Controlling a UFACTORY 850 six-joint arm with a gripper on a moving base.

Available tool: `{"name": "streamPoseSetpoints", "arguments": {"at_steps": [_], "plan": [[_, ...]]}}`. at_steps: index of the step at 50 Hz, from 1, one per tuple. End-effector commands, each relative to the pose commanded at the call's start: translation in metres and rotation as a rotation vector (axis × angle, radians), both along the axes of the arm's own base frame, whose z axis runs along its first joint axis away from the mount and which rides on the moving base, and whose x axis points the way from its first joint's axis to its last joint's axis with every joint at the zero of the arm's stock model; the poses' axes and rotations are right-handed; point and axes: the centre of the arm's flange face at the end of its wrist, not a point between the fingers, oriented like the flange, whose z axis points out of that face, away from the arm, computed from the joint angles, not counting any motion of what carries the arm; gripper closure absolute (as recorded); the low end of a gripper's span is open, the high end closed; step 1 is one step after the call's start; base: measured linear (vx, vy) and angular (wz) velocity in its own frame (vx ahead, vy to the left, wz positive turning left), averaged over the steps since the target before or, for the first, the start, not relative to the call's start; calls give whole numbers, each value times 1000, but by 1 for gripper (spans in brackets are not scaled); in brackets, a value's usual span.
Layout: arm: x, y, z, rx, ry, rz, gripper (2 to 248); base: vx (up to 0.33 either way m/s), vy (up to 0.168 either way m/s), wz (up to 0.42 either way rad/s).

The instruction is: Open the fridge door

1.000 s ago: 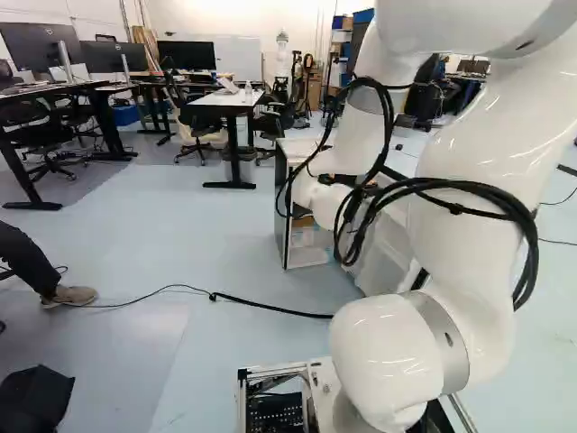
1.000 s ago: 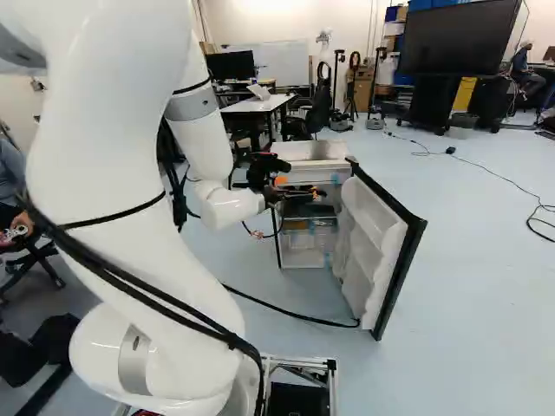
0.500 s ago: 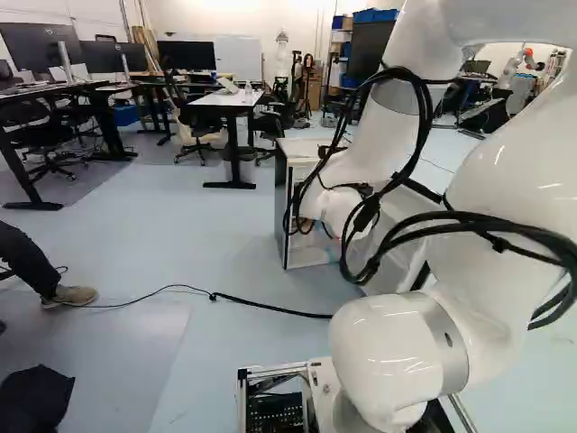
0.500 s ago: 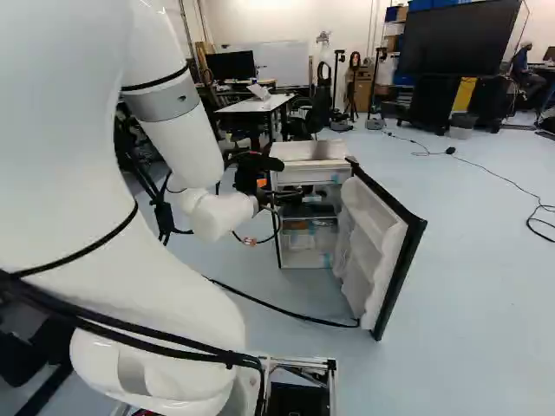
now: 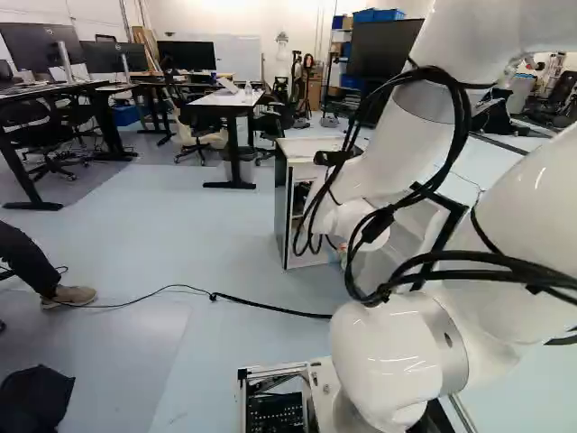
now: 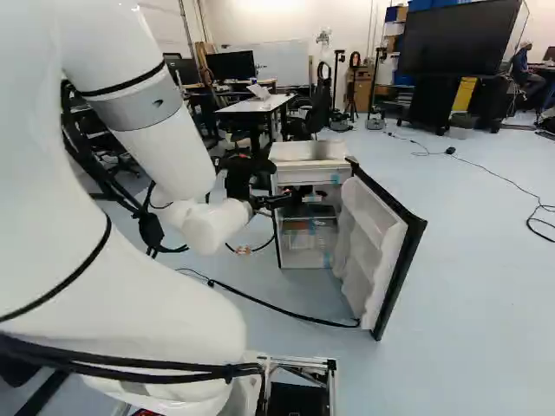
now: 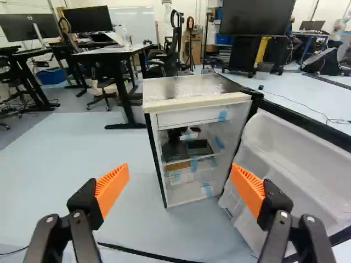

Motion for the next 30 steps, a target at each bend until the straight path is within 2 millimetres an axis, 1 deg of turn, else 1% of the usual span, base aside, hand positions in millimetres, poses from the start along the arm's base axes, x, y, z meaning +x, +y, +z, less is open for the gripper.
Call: {"name": "streamPoseSetpoints", "arguments": {"at_steps": [15, 30], "plan": [[-15, 4, -1, -6, 17, 60, 3, 0, 0, 0], [-24, 6, -2, -11, 28, 98, 3, 0, 0, 0]]}}
